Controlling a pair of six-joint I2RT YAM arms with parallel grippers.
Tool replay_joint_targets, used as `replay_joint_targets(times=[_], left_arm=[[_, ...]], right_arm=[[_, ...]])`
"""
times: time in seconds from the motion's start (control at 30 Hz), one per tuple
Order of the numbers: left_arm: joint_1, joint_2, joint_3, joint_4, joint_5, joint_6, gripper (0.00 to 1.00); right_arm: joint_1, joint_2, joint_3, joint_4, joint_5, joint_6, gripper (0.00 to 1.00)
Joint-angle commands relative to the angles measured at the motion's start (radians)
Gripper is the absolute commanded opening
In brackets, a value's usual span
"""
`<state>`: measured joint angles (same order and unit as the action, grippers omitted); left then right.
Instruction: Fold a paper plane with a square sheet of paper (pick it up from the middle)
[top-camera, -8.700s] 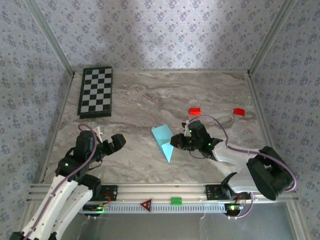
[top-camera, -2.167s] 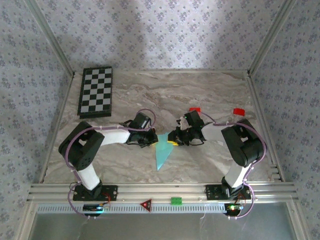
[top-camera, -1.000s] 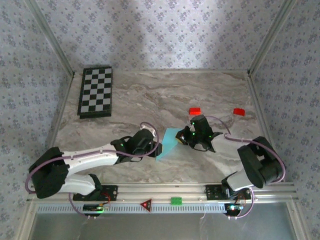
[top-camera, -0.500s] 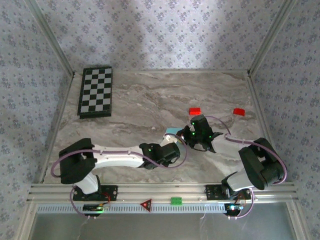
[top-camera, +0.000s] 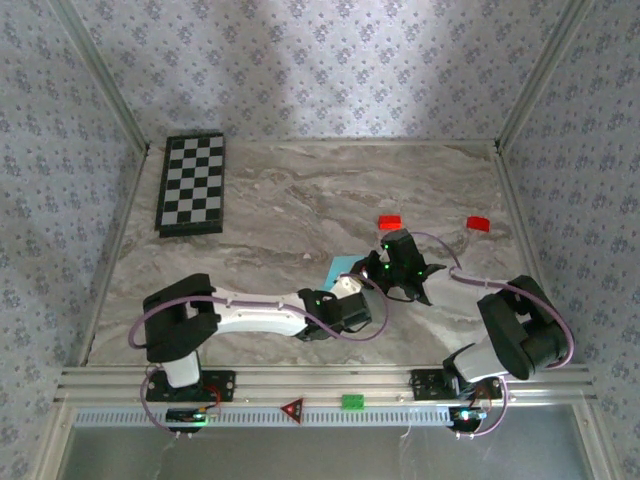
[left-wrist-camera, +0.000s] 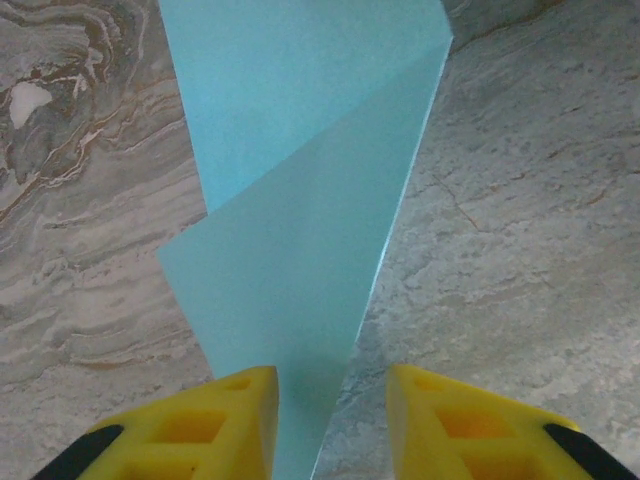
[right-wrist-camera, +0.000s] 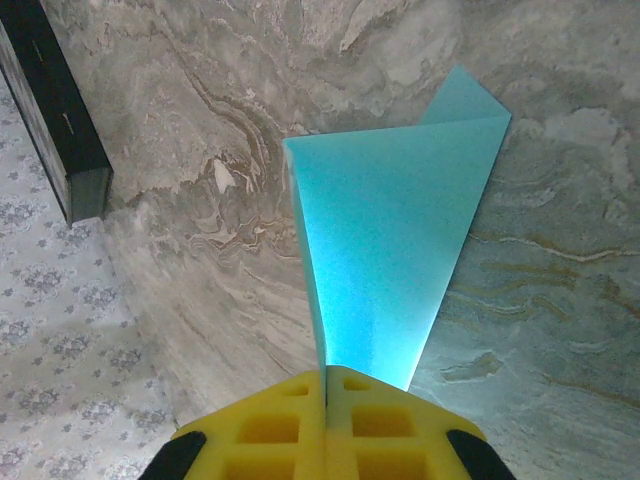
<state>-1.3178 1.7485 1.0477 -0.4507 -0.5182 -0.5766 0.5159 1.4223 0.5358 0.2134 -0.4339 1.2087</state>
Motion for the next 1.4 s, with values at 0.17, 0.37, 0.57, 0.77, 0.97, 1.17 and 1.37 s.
replay_joint_targets(times=[0.17,0.37,0.57,0.77,0.97,1.17,1.37], left_arm=[[-0.008,0.053,0.043,-0.082,-0.054,-0.006,0.29],[-0.014,0.059,0.049,-0.094,-0.077,-0.009,0.22],[-0.016,0.049,0.054,-0.082,-0.078,-0.006,0.22],[-0.016,0.028,0.036,-0.052,-0.075,-0.008,0.23],[-0.016,0.032,0.031,-0.053,-0.076,-0.014,0.23],[-0.016,0.04,0.036,-0.059,-0.075,-0.01,0.21],[-0.015,0.031,0.033,-0.048,-0.073,-0.006,0.19]], right_arm=[[0.005,0.004,0.031,-0.011,-0.019,0.019,0.0],[0.006,0.004,0.036,-0.013,-0.02,0.02,0.0],[0.006,0.009,0.035,-0.014,-0.021,0.02,0.0],[0.006,0.02,0.029,-0.012,-0.026,0.022,0.0],[0.006,0.025,0.028,-0.004,-0.031,0.025,0.0],[0.004,0.027,0.028,-0.005,-0.032,0.024,0.0],[0.006,0.027,0.024,-0.008,-0.035,0.024,0.0]])
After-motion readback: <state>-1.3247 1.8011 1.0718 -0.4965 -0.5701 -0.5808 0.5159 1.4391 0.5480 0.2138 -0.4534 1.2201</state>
